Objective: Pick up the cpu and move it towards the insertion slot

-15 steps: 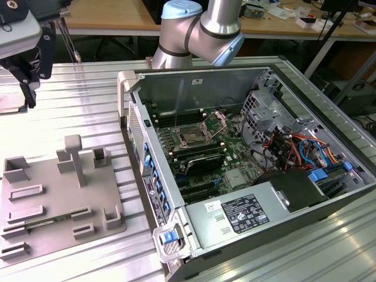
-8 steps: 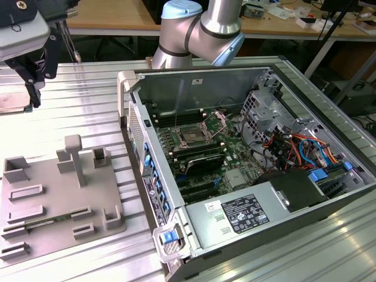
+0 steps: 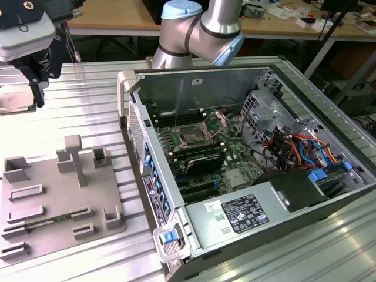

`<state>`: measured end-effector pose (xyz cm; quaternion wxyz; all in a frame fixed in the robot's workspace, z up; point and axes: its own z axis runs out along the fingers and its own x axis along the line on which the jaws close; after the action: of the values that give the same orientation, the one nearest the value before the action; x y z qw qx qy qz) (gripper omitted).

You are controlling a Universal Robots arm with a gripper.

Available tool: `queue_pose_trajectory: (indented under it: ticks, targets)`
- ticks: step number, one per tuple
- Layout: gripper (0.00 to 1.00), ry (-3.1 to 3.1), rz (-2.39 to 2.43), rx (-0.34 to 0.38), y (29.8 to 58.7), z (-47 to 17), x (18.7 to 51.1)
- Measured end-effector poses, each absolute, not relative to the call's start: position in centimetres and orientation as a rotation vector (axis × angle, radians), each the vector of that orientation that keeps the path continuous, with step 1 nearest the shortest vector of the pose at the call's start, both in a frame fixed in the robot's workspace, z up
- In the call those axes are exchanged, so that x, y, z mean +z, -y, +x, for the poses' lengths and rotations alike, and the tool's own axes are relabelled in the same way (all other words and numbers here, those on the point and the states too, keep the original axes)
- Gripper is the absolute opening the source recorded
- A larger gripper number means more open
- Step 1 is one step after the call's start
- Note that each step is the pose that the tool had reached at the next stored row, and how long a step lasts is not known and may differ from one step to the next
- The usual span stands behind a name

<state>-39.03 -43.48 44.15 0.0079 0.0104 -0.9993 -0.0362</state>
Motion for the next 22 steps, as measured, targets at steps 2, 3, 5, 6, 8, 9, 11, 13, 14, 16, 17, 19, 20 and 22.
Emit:
queue_pose_trajectory:
  ticks: [2, 3, 5, 6, 8, 9, 11, 13, 14, 16, 17, 19, 20, 22]
  targets:
    - [0.55, 3.123, 0.032, -0.113, 43.5, -38.9, 44.2]
    - [0.55, 3.124, 0.032, -0.113, 43.5, -38.8, 44.2]
    - [0.55, 3.124, 0.032, -0.113, 43.5, -38.7, 44.2]
    - [0.55, 3.123, 0.032, -0.113, 43.5, -38.7, 44.2]
    - [0.55, 3.123, 0.032, -0.113, 43.5, -38.6, 44.2]
    - [0.55, 3.123, 0.032, -0.113, 43.5, -38.6, 44.2]
    - [0.55, 3.123, 0.032, -0.113, 43.5, -38.4, 44.2]
    - [0.55, 3.123, 0.032, -0.113, 43.5, -38.2, 44.2]
    - [0.55, 3.123, 0.032, -0.113, 43.5, -38.2, 44.2]
    - [0.55, 3.123, 0.032, -0.113, 43.5, -38.0, 44.2]
    - [0.55, 3.123, 0.032, -0.113, 43.5, -38.0, 44.2]
    - [0.55, 3.124, 0.032, -0.113, 43.5, -37.9, 44.2]
    - [0.55, 3.124, 0.032, -0.113, 43.5, -37.8, 44.2]
    - [0.55, 3.123, 0.033, -0.113, 43.5, -37.7, 44.2]
